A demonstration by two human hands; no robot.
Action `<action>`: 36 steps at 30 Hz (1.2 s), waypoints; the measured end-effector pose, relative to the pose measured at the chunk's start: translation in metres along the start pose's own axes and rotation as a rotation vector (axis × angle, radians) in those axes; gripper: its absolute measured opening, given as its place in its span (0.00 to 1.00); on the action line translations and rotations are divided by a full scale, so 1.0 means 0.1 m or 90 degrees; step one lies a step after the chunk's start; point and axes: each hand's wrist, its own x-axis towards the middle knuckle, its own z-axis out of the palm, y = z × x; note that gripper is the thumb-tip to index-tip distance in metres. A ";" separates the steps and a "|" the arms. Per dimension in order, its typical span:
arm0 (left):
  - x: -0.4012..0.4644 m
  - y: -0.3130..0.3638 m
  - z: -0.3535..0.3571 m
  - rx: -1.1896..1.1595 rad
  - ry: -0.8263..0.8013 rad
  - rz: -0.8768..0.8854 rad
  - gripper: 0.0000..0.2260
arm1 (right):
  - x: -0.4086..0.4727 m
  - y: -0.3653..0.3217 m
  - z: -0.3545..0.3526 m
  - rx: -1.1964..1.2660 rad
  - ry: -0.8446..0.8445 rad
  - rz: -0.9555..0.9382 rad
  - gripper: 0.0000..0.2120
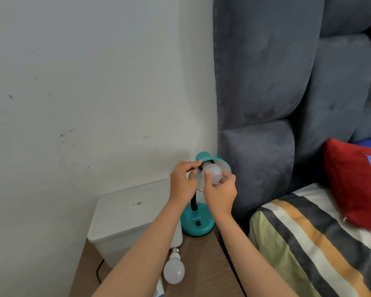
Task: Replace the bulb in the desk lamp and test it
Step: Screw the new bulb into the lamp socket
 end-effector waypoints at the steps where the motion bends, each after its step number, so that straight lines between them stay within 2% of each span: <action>1: 0.00 0.00 0.00 0.001 0.002 0.000 0.15 | -0.02 0.00 0.01 -0.009 -0.010 -0.026 0.26; 4: 0.01 -0.01 0.00 0.000 0.001 -0.001 0.15 | -0.06 0.04 0.01 -0.035 -0.045 -0.095 0.30; 7: 0.01 -0.01 0.01 0.000 0.004 0.000 0.14 | -0.05 0.05 -0.01 -0.017 -0.032 -0.045 0.25; 10: 0.00 -0.01 0.01 0.003 -0.001 0.002 0.15 | -0.03 0.02 -0.01 0.019 -0.024 0.002 0.25; 13: 0.01 -0.02 0.00 -0.005 0.002 -0.002 0.15 | -0.07 0.03 0.01 -0.015 -0.046 -0.092 0.28; 15: 0.01 -0.01 0.00 -0.008 0.000 -0.003 0.14 | -0.08 0.06 0.01 -0.043 -0.054 -0.127 0.27; 18: 0.00 -0.01 0.00 -0.005 -0.001 0.001 0.15 | -0.05 0.03 -0.02 -0.050 -0.038 -0.080 0.24; 21: 0.00 -0.01 0.01 0.001 -0.004 0.004 0.14 | 0.00 0.02 -0.02 -0.001 -0.039 -0.014 0.26; 26: 0.01 -0.01 0.01 -0.004 0.002 -0.002 0.15 | -0.04 0.07 -0.02 -0.054 -0.059 -0.134 0.28; 32: 0.00 -0.01 0.00 0.000 0.001 0.001 0.15 | 0.01 0.04 -0.03 0.008 -0.029 0.000 0.24; 36: 0.00 -0.01 0.00 -0.003 -0.002 0.000 0.15 | -0.03 0.04 -0.02 -0.050 -0.044 -0.087 0.29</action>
